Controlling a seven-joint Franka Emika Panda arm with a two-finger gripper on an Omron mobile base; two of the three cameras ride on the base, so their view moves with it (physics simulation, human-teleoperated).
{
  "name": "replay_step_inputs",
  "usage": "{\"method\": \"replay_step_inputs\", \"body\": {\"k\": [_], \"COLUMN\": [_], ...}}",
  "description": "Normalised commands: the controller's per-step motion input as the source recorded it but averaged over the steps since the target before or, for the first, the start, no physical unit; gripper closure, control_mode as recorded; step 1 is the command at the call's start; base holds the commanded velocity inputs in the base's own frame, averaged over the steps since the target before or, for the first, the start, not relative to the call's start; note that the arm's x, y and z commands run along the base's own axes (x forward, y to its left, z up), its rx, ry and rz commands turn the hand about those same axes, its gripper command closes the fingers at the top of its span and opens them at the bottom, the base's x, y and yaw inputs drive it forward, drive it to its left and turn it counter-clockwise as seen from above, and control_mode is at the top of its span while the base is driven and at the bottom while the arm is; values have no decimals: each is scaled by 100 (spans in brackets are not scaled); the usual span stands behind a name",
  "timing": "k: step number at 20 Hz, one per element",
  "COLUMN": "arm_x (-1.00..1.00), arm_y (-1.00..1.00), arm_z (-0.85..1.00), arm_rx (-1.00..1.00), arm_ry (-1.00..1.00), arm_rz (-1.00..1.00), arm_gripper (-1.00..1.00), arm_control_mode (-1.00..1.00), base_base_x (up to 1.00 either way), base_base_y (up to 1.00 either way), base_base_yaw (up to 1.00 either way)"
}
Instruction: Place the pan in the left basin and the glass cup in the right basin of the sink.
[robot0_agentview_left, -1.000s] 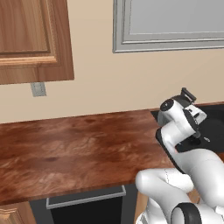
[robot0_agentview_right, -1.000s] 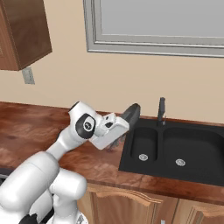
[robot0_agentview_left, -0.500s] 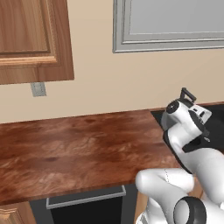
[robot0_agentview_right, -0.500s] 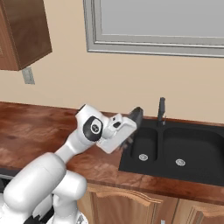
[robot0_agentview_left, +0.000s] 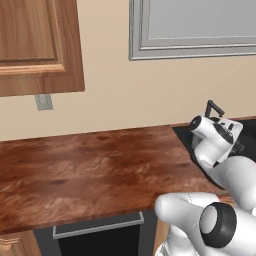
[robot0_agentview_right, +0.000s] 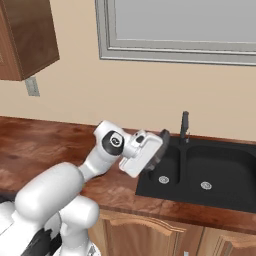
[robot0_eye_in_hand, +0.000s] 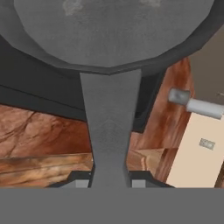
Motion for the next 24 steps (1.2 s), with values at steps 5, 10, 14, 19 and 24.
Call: {"method": "replay_step_inputs", "body": {"k": [5,10,14,19,24], "arm_x": [8,7,8,12,14], "arm_y": [-26,-22,-14,-7,-6], "arm_z": [3,1,0,0,0], "arm_rx": [-12,-10,-5,-1,0], "arm_ry": [7,3,0,0,-6], "arm_rz": [0,0,0,0,2], "arm_gripper": [100,100,100,100,100], "arm_control_mode": [-100,-100,-100,-100,-100], "base_base_x": [0,0,0,0,0], "base_base_y": [0,0,0,0,0], "base_base_yaw": [0,0,0,0,0]}}
